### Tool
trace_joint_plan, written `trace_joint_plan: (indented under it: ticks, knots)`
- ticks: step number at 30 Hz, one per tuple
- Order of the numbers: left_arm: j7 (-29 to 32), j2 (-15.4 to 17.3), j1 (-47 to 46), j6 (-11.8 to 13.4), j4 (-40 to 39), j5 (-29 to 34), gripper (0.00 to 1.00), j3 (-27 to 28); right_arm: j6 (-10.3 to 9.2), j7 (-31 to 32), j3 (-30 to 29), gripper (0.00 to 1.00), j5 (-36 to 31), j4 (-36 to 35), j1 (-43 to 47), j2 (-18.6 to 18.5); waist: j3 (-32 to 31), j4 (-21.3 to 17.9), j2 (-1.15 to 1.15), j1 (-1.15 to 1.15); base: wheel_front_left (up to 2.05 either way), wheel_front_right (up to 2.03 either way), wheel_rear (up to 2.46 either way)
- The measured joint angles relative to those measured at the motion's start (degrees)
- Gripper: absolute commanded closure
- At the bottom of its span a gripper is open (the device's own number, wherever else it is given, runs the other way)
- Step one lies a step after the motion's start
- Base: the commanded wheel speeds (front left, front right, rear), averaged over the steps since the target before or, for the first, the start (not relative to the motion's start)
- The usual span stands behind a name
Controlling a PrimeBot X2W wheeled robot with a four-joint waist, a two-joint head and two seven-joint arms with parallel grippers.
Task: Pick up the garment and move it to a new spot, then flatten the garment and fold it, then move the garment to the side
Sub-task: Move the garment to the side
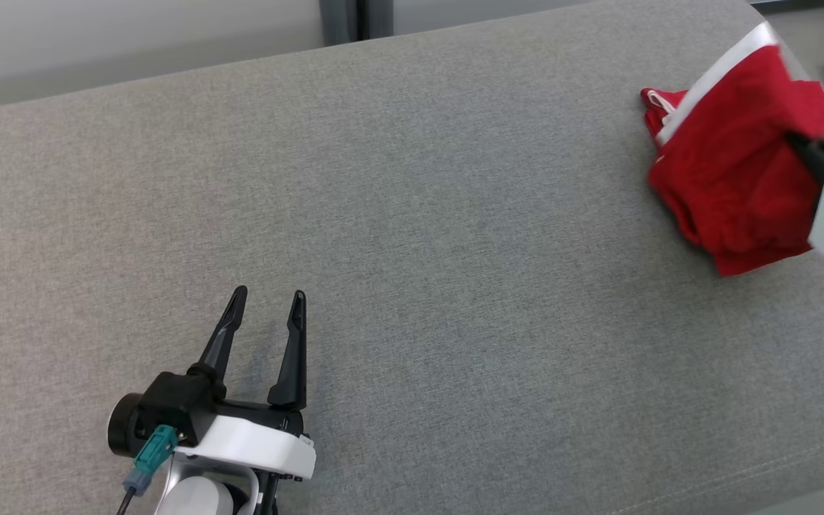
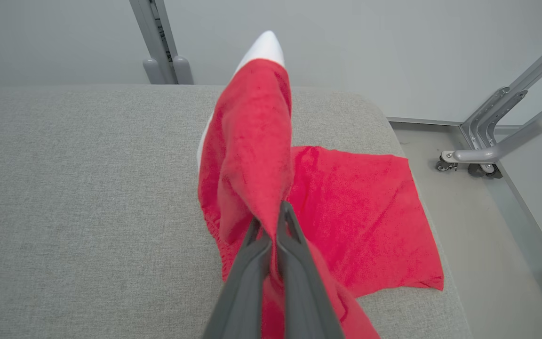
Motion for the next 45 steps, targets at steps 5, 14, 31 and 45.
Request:
trace_joint_plan:
  ticks: [5, 14, 31, 45]
  knots:
    - [0.00, -0.05, -0.05, -0.01, -0.19, 0.04, 0.00, -0.34, 0.00, 0.98, -2.44, 1.00, -2.74, 2.52, -3.11, -1.82, 0.88, 1.22, 0.00, 0.00, 0.00, 0.00, 0.00]
    - [0.00, 0.47, -0.76, -0.02, -0.24, 0.23, 0.00, -0.59, 0.01, 0.47, -4.56, 1.00, -6.91, 8.38, -4.92, -4.65, 3.85, 4.49, 0.00, 0.00, 0.00, 0.00, 0.00]
    - [0.33, 1.25, -2.74, -0.01, -1.32, 0.80, 0.00, -2.03, 0.01, -6.64, -8.35, 1.00, -16.23, 17.30, -8.38, -8.54, 8.61, 7.99, 0.00, 0.00, 0.00, 0.00, 0.00]
    - [1.21, 2.58, -3.86, 0.44, -2.05, 0.96, 0.00, -2.35, 0.01, -16.84, -10.98, 0.00, -22.95, 25.18, -10.27, -6.47, 10.67, 7.97, 0.00, 0.00, 0.00, 0.00, 0.00]
